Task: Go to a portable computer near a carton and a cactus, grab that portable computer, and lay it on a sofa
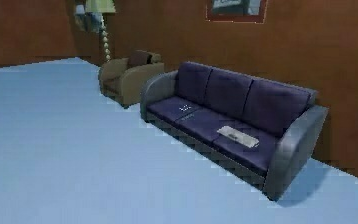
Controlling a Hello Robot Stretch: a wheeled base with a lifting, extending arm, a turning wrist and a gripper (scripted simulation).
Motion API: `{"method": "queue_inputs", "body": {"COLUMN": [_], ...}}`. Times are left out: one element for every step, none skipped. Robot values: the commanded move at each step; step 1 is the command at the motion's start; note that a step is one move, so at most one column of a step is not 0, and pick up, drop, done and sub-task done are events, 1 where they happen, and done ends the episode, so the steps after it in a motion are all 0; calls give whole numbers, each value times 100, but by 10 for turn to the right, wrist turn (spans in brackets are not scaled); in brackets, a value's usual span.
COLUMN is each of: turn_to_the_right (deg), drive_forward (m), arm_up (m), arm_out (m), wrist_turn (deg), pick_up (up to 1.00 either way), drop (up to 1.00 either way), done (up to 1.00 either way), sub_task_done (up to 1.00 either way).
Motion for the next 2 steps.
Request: {"method": "queue_inputs", "body": {"turn_to_the_right": [360, 0], "drive_forward": [0, 80], "arm_up": [0, 0], "arm_out": [0, 0], "wrist_turn": [0, 0], "pick_up": [0, 0], "drop": [0, 0], "done": [0, 0], "sub_task_done": [0, 0]}}
